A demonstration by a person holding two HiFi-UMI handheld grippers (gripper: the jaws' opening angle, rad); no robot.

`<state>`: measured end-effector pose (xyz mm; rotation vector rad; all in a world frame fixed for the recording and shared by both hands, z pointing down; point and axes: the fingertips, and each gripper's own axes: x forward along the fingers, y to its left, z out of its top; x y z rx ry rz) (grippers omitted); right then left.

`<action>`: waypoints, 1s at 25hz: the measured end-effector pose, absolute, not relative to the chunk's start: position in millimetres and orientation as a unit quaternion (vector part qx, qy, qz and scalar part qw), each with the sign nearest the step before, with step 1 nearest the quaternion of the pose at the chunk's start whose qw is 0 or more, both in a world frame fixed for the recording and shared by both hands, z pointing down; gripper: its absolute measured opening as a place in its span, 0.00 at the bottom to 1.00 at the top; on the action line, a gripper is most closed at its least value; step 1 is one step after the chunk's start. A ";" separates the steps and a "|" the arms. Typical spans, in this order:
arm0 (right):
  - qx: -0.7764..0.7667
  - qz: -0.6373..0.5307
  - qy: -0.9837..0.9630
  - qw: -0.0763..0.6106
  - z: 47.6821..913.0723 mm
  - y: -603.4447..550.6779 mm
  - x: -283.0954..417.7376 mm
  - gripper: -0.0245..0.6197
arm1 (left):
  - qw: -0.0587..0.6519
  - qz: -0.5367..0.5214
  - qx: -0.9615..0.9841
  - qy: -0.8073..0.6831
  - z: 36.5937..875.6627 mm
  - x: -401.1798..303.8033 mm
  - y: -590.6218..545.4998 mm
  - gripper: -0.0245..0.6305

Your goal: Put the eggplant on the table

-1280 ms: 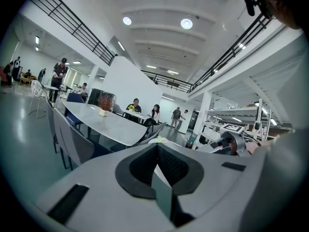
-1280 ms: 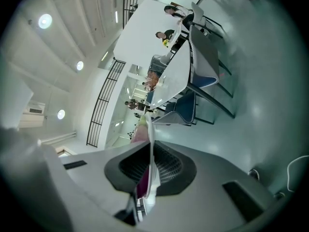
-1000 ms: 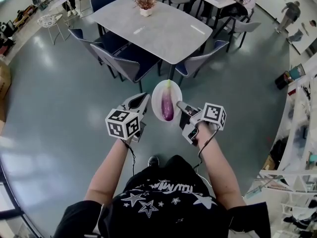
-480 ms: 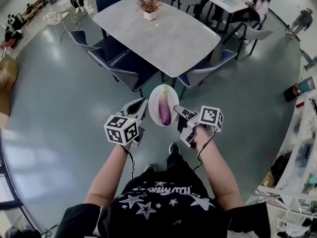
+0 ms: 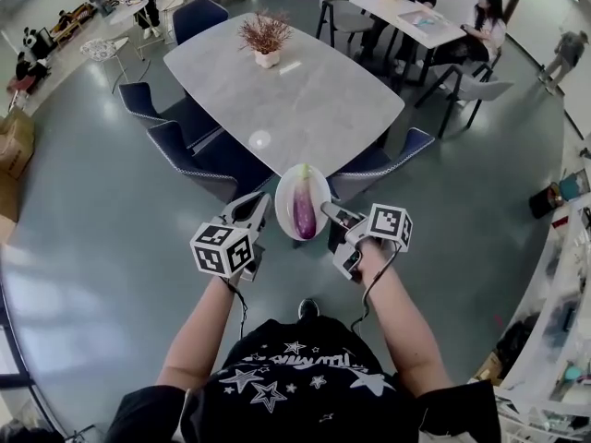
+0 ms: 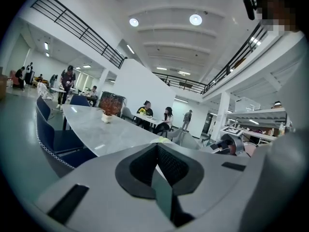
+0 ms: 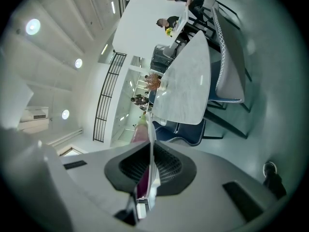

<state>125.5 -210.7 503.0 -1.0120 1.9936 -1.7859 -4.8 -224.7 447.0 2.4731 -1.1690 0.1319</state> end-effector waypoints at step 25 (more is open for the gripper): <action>-0.345 -0.622 0.687 0.146 516.3 -351.5 186.2 0.08 | 0.209 0.047 0.873 -0.438 463.8 38.5 -365.0 0.05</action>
